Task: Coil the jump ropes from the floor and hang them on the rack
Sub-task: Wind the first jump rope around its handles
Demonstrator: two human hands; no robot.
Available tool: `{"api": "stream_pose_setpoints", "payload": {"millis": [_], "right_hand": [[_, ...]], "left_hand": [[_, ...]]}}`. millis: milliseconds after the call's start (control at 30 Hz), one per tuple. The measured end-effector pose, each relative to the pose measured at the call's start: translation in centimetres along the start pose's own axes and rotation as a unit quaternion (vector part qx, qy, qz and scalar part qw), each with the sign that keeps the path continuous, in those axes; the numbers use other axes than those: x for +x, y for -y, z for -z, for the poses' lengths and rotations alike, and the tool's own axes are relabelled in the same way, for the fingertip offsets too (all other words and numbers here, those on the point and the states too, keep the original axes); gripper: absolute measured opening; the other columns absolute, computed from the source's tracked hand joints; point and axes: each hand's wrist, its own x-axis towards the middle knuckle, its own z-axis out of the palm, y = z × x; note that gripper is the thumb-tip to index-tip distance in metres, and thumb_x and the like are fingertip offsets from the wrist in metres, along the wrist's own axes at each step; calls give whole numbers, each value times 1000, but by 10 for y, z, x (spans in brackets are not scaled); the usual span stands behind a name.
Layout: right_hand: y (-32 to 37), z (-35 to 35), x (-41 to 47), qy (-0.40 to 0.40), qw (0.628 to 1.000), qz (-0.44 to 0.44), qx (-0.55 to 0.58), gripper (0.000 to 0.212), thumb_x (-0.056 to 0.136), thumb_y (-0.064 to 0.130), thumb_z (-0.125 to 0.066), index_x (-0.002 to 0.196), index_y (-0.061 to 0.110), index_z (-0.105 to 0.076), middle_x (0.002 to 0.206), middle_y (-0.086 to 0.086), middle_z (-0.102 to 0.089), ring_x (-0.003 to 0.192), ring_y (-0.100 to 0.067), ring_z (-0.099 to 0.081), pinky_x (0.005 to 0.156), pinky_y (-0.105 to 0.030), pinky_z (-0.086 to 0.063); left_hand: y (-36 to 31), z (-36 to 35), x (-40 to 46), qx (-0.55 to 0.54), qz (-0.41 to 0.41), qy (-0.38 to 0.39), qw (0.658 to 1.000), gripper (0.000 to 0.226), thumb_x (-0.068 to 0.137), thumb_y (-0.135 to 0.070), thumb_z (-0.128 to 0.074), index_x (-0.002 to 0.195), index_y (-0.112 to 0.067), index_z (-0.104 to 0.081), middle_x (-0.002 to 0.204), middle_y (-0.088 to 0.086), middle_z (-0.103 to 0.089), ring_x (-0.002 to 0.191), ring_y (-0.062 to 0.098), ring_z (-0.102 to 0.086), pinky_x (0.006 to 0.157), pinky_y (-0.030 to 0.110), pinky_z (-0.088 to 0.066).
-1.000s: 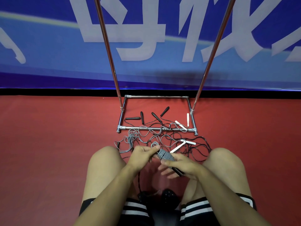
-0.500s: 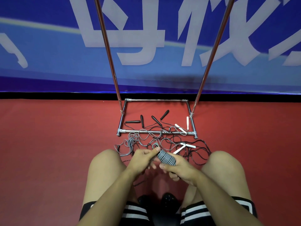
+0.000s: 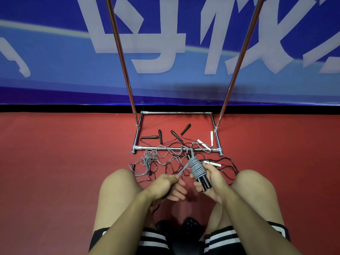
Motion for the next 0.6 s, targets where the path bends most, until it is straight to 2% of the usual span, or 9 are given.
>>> {"api": "stream_pose_setpoints", "payload": {"millis": [100, 167, 267, 367, 467, 533, 600], "right_hand": [[-1, 0, 1, -5, 1000, 13, 6, 38, 107, 30, -32, 114, 1, -57, 82, -13, -63, 53, -17, -45, 45, -26, -37], [-2, -1, 1, -9, 1000, 23, -2, 36, 108, 28, -36, 120, 0, -57, 85, -13, -64, 57, -17, -48, 48, -26, -39], [-5, 0, 2, -20, 998, 45, -33, 35, 108, 25, -43, 128, 0, -57, 91, -15, -66, 62, -17, -50, 54, -28, -40], [-6, -1, 3, -17, 997, 64, -46, 35, 106, 25, -49, 131, 2, -58, 94, -15, -67, 65, -16, -53, 55, -28, -42], [-7, -2, 3, -27, 995, 79, -49, 35, 105, 25, -51, 130, 1, -59, 92, -13, -68, 64, -16, -52, 55, -26, -41], [-7, -1, 3, -42, 993, 87, -72, 35, 106, 26, -51, 129, 2, -59, 91, -12, -69, 62, -14, -51, 54, -25, -39], [-7, 1, 3, -67, 988, 91, -103, 33, 106, 28, -52, 127, 5, -61, 93, -14, -72, 60, -13, -50, 52, -23, -37]], "left_hand": [[1, 0, 3, -18, -59, -68, 996, 23, 107, -16, -51, 95, -8, -69, 76, 2, -76, 60, 10, -70, 57, 22, -55], [1, 2, 6, -31, -86, -134, 987, 11, 99, -7, -64, 101, 0, -72, 73, 3, -75, 56, 8, -66, 56, 20, -53], [0, 10, 9, -23, -116, -204, 972, 20, 86, 0, -77, 105, 7, -74, 67, 6, -72, 53, 6, -62, 55, 17, -49], [0, 10, 8, 75, -172, -255, 949, 14, 85, -9, -80, 100, -7, -81, 64, -4, -71, 58, 7, -60, 61, 16, -48], [4, 8, 7, 265, -252, -301, 881, 18, 91, -24, -76, 107, -17, -81, 91, -3, -80, 82, 10, -72, 81, 23, -54], [8, 10, 9, 384, -303, -299, 819, 21, 95, -33, -67, 108, -23, -80, 95, -3, -79, 88, 20, -72, 79, 32, -56], [10, 14, 10, 475, -330, -281, 766, 29, 97, -40, -54, 105, -26, -78, 88, -4, -77, 81, 24, -69, 71, 34, -56]]}}
